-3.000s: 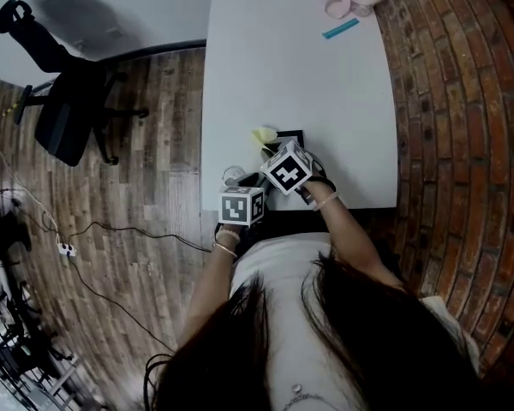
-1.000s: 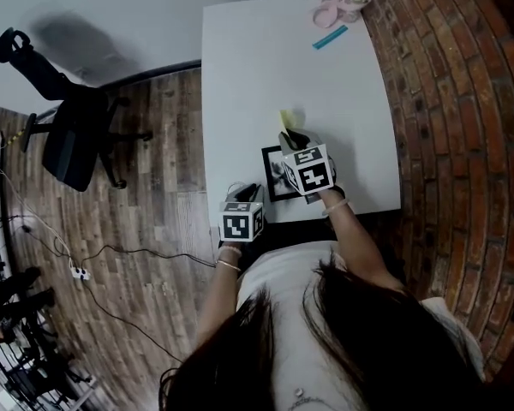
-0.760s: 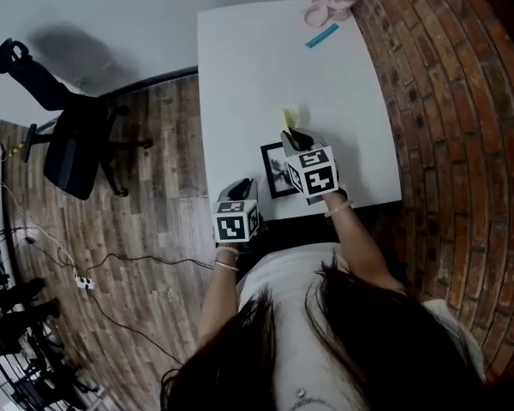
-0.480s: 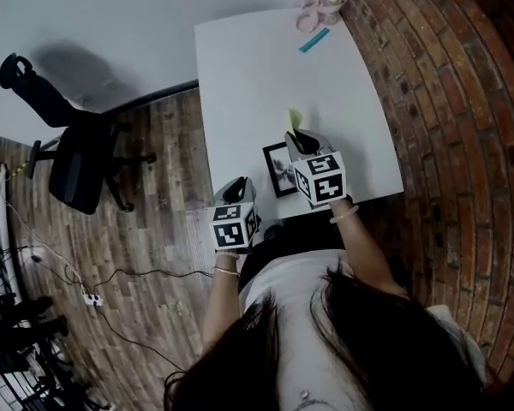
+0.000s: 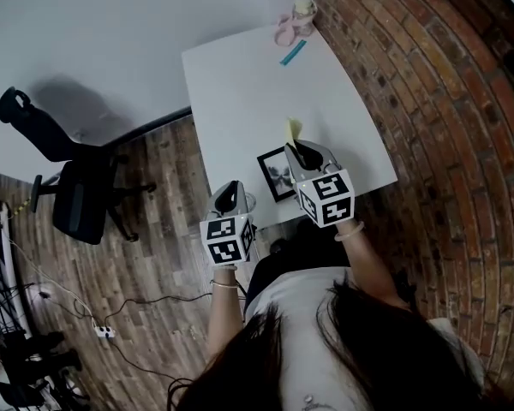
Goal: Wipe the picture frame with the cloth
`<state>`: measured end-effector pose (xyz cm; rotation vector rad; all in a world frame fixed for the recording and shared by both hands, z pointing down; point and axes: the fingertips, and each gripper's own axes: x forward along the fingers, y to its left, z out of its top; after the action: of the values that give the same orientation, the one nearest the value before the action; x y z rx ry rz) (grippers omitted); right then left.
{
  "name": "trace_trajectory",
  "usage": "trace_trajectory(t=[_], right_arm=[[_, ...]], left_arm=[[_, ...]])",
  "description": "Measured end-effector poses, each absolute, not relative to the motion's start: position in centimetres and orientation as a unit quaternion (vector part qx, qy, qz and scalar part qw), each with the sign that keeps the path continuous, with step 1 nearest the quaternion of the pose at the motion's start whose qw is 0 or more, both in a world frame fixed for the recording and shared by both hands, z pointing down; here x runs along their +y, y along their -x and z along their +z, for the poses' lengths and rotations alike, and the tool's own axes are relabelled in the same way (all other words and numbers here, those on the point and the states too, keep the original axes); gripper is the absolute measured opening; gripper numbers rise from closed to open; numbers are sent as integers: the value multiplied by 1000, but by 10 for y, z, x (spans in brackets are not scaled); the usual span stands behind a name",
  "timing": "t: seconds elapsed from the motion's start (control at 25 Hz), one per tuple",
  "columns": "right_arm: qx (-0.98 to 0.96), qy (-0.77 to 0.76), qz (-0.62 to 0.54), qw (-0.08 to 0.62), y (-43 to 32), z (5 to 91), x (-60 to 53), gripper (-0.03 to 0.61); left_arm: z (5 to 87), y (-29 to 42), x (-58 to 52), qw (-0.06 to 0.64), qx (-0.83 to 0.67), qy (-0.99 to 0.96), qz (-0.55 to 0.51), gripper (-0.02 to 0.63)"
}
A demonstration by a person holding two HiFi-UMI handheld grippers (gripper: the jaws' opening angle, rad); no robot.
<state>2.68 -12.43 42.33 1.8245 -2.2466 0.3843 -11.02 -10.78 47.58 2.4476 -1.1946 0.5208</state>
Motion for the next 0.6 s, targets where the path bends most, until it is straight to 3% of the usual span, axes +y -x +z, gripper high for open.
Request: trace_trajectory(t=[0.6], right_arm=[[-787, -611, 41, 74, -54, 355, -66, 37]], left_arm=[[386, 86, -75, 104, -467, -870, 118, 1]])
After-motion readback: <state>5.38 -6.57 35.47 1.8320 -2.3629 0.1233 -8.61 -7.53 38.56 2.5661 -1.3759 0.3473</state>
